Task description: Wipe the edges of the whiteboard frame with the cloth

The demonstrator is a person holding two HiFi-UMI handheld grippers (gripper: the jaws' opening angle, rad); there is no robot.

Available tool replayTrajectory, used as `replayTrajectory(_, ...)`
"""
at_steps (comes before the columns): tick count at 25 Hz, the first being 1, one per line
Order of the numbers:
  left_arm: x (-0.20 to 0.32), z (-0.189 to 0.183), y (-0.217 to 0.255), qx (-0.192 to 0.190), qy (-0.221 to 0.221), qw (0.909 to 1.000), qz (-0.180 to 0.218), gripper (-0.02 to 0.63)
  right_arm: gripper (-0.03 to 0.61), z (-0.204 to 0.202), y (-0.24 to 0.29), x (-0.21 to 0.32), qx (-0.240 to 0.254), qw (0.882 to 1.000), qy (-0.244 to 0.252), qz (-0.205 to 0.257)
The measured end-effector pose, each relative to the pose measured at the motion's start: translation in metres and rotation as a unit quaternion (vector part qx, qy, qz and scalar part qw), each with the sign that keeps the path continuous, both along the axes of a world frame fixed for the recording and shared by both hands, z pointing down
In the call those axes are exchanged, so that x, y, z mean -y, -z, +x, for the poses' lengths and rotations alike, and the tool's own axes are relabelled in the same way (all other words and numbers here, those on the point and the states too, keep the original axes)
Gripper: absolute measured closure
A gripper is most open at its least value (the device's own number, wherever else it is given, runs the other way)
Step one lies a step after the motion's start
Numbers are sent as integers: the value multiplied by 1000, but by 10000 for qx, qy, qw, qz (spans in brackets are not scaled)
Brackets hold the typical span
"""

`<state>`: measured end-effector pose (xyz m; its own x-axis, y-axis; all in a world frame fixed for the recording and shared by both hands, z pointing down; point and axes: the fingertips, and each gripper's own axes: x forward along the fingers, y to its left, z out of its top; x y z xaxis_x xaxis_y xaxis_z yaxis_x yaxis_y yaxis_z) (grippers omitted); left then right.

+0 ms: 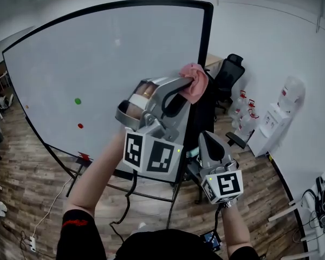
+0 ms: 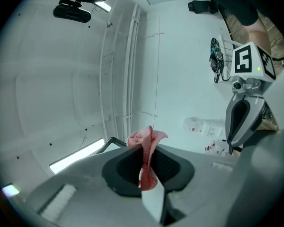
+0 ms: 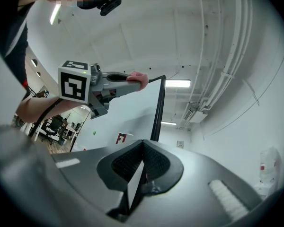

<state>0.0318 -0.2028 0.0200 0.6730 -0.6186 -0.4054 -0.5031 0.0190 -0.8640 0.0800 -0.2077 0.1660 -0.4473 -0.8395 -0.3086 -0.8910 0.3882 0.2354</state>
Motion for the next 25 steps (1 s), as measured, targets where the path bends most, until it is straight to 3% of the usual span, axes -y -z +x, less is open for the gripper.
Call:
replayTrajectory(10, 3, -1, 72, 296, 457, 9949, 849, 571, 577, -3, 42, 7, -295, 9988, 64, 394)
replayTrajectory(25, 24, 12, 132, 592, 1234, 9824, 1268, 571, 577, -16, 89, 10, -600, 9950, 106, 788)
